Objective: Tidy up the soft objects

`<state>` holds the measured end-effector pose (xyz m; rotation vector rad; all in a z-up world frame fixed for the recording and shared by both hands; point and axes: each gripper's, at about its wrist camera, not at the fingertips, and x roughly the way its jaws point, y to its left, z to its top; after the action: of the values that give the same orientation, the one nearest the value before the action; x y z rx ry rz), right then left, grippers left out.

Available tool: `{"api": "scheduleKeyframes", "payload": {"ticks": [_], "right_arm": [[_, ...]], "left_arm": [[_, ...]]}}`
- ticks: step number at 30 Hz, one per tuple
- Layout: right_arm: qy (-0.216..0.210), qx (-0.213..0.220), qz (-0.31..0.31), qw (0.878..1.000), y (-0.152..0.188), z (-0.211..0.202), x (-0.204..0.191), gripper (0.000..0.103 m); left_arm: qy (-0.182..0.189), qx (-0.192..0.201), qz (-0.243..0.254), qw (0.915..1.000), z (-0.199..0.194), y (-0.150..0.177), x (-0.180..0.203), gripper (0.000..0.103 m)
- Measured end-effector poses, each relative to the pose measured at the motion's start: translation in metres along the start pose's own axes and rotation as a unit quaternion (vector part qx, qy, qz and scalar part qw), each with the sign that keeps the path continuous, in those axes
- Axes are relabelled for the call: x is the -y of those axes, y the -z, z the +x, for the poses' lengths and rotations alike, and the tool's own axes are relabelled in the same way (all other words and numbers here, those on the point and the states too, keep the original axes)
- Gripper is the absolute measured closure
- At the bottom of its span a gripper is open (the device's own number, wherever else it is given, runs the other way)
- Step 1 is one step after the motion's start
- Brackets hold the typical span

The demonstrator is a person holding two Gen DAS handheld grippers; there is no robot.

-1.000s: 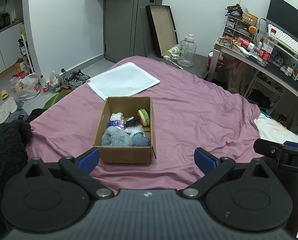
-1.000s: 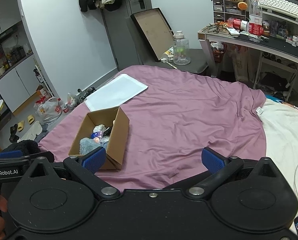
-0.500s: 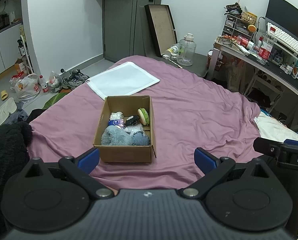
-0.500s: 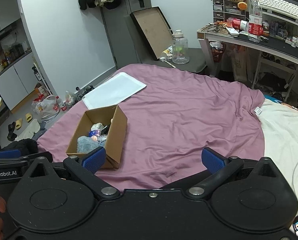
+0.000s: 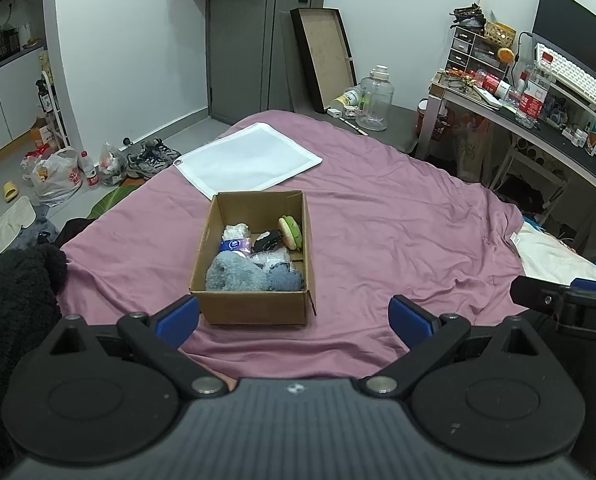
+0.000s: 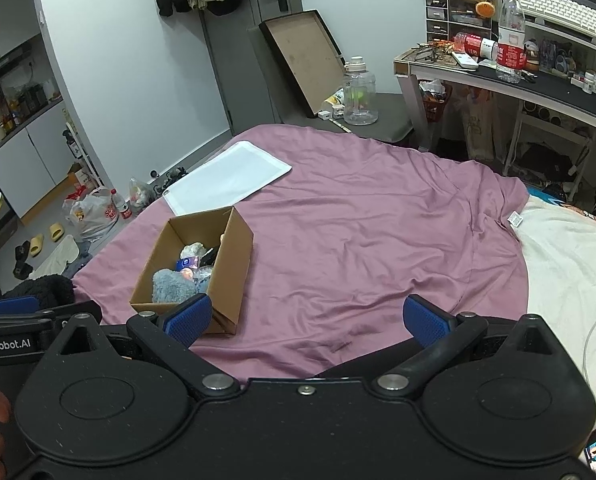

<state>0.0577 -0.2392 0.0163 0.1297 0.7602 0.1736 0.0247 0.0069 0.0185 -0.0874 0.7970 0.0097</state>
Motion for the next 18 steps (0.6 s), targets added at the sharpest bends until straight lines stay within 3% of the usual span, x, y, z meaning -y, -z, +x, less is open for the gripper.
{"api": "scheduleKeyframes", "payload": {"ticks": [18], "right_arm": [[-0.009,-0.007,0.002,1.0,-0.0002,0.0002,-0.0006,0.0]], "left_arm": [[-0.001,0.0,0.005,1.0,-0.0018,0.0,0.0008,0.003]]}}
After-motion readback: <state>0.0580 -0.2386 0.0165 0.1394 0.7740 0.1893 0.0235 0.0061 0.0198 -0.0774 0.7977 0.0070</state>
